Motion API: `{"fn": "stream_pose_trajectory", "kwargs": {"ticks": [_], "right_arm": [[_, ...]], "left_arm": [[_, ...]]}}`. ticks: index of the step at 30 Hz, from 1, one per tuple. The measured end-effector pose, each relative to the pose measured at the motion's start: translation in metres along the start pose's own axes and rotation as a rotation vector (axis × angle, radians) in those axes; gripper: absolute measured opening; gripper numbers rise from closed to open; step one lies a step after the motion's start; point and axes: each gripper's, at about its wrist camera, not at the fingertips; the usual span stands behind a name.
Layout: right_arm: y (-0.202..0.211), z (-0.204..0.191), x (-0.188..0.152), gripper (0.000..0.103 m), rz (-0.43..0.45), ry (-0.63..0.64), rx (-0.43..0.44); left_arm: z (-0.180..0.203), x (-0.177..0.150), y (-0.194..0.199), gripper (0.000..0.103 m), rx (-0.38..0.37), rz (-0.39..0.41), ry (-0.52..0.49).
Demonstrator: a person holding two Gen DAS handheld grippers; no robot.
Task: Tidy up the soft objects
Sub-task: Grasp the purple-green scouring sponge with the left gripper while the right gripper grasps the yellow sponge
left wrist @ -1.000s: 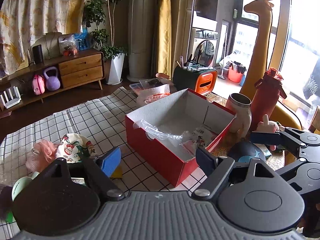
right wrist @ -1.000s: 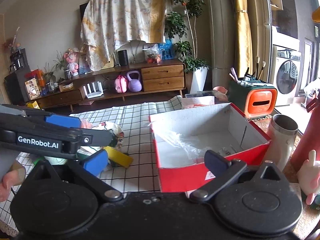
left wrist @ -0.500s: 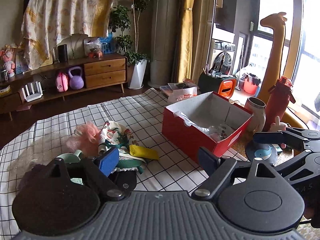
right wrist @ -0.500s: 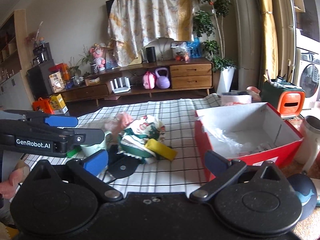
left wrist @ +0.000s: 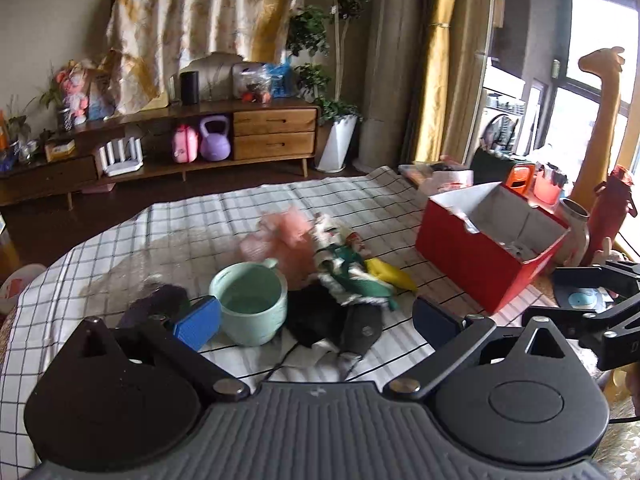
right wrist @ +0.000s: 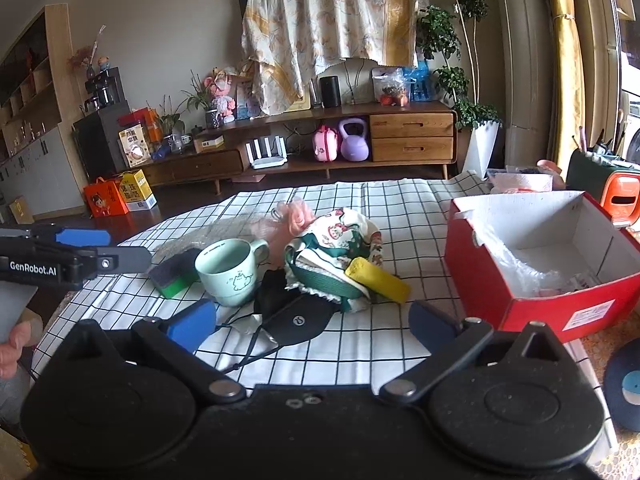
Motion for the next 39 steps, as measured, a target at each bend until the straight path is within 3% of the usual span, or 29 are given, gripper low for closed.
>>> {"fn": "stream_pose_trajectory", "kwargs": {"ticks": [8, 20, 32, 39], "right_arm": [[-0.032, -0.011, -0.011, 0.103, -0.044, 0.0, 0.009], [-0.089, 0.009, 0.002, 0.099, -0.066, 0.061, -0.039], [-0.159, 0.07, 0.011, 0.08, -0.182, 0.165, -0.073], [-0.187, 0.082, 0.005, 0.067, -0.258, 0.207, -0.067]], "left_arm": [[-0.073, -0.018, -0.01, 0.103, 0.098, -0.019, 0.083], [-0.133, -0.043, -0.057, 0.103, 0.22, -0.059, 0.154], [-0.155, -0.057, -0.116, 0.103, 0.253, -0.109, 0.145], [-0.164, -0.056, -0.144, 0.103, 0.274, -0.129, 0.128]]}}
Point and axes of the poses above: each gripper's, at about its wrist camera, not at the fingertips, and y roughly against the way its jaws point, z to its right, x to its top, and after that the axes turned 6 degrees about z, right-handed
